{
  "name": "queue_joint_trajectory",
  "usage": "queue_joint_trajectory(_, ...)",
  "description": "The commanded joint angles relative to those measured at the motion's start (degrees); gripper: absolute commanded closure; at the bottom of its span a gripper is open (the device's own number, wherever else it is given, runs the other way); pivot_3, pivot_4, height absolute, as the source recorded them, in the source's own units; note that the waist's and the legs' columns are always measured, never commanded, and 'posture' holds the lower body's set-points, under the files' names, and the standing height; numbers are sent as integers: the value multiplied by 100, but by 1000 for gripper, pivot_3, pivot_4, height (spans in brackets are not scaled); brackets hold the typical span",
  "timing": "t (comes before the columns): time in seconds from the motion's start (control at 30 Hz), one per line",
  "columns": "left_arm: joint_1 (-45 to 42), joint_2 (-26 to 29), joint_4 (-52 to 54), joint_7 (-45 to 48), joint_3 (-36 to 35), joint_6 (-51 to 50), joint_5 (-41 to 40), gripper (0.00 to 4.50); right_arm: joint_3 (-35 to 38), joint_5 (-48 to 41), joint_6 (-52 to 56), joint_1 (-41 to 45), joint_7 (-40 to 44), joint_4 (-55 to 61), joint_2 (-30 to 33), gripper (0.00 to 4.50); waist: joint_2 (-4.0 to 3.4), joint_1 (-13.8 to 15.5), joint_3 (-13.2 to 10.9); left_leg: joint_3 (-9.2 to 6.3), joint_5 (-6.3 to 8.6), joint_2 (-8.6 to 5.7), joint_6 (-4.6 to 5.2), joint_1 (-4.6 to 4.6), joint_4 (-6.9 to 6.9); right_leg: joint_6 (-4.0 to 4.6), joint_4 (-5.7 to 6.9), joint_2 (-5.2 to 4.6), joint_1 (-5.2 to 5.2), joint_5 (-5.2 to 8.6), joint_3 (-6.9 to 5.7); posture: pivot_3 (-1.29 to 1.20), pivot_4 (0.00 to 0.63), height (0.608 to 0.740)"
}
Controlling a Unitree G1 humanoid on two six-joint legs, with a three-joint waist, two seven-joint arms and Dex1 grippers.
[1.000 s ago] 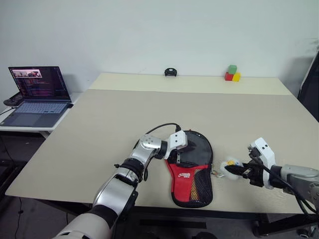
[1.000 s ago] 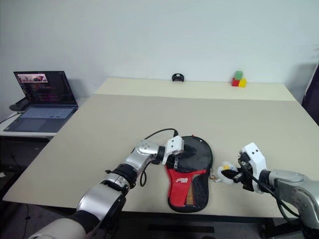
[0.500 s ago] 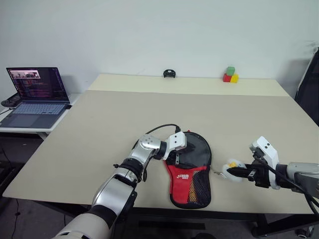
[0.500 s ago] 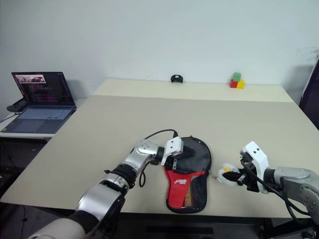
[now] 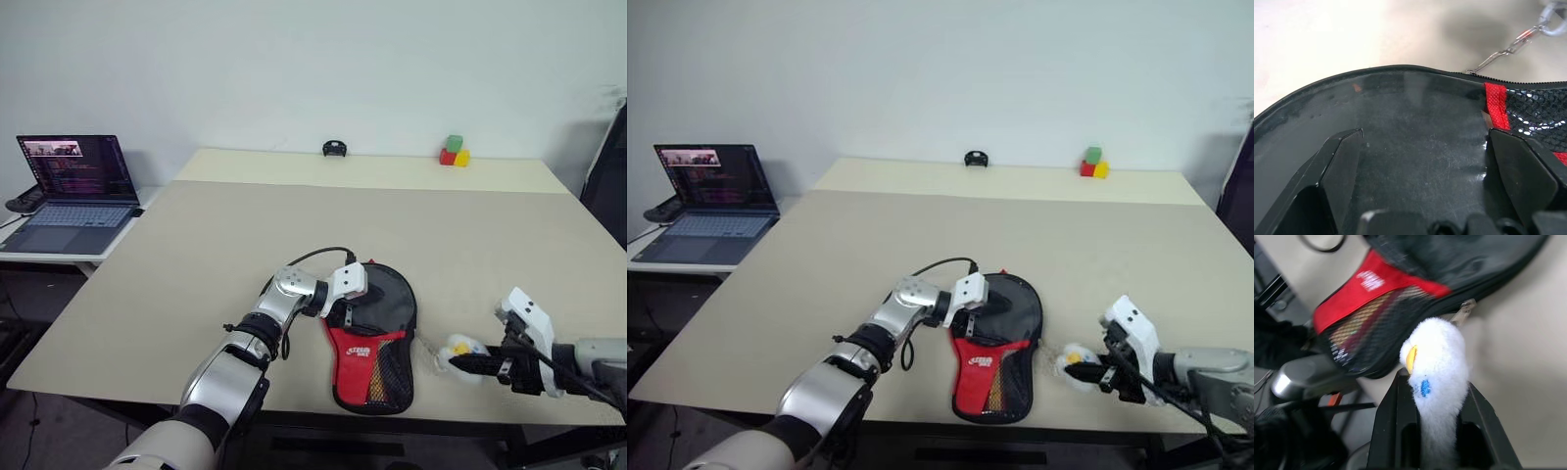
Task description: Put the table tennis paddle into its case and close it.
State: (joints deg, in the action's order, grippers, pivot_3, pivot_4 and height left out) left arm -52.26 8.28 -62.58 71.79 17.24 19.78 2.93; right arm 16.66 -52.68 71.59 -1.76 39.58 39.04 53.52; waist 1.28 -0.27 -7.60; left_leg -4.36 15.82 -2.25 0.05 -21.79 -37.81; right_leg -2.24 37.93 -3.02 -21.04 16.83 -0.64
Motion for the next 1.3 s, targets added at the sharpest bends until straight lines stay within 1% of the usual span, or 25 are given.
queue_joint_trajectory(0.03,535,188,-519,230,600,-214,750,0,66,-375,57,-216,97,458,90,4224,-1,0,2,0,0,0,0,0,0,-1,-1,0,0,1,0,0,150,740)
queue_joint_trajectory(0.2,562,188,-509,222,616,-210,752,0,119,-635,60,-542,62,715,88,4224,4,2,7,-2,3,0,1,1,0,-2,-5,0,5,3,-2,0,150,740)
queue_joint_trajectory(0.37,573,198,-501,217,616,-209,748,0,287,-1088,62,-875,38,950,184,4225,5,1,9,-2,5,1,2,5,0,-4,-9,0,12,4,-3,0,150,740)
queue_joint_trajectory(0.47,575,192,-495,208,614,-213,741,0,395,-1373,49,-1246,2,1162,236,4227,6,0,10,-5,7,1,2,14,2,-29,-11,0,24,22,-5,0,150,740)
queue_joint_trajectory(0.53,570,179,-499,190,617,-215,742,0,468,-1555,6,-1501,-46,1288,259,4233,7,1,11,-12,9,2,1,19,2,-29,-16,0,34,26,-11,0,150,740)
queue_joint_trajectory(0.67,548,154,-492,193,628,-217,739,0,520,-2036,-164,-2072,-327,1654,174,4239,9,0,9,-12,26,3,-1,53,4,-42,-26,-1,74,41,-11,0,150,740)
queue_joint_trajectory(0.77,521,120,-502,163,640,-221,743,0,200,-2309,-429,-2388,-800,1877,-12,4239,13,1,11,-12,47,6,-9,80,5,-45,-31,-2,100,57,-10,0,150,740)
queue_joint_trajectory(0.87,482,92,-520,149,655,-216,750,0,-278,-2293,-631,-2449,-1227,1936,-166,4239,16,1,15,-11,58,6,-20,87,5,-53,-34,-3,107,68,-9,0,150,740)
queue_joint_trajectory(1.0,438,33,-536,129,668,-210,762,0,-814,-2131,-831,-2218,-1596,1811,-311,4239,19,4,17,-11,62,5,-22,87,5,-53,-47,-5,109,68,-9,0,150,740)
queue_joint_trajectory(1.13,420,-10,-529,96,641,-194,775,0,-1001,-1957,-961,-1992,-1817,1553,-305,4239,19,16,17,-17,66,5,-20,87,5,-54,-64,-5,119,68,-15,0,150,740)
queue_joint_trajectory(1.2,415,-20,-529,66,622,-195,774,0,-1035,-1882,-1020,-1908,-1904,1439,-302,3520,18,18,18,-19,71,5,-17,88,6,-54,-76,-5,128,67,-17,0,150,740)
queue_joint_trajectory(1.3,412,-12,-526,30,595,-202,761,0,-1040,-1844,-1075,-1794,-1967,1363,-285,2665,19,20,17,-19,76,5,-16,88,5,-55,-85,-5,133,67,-17,0,150,740)
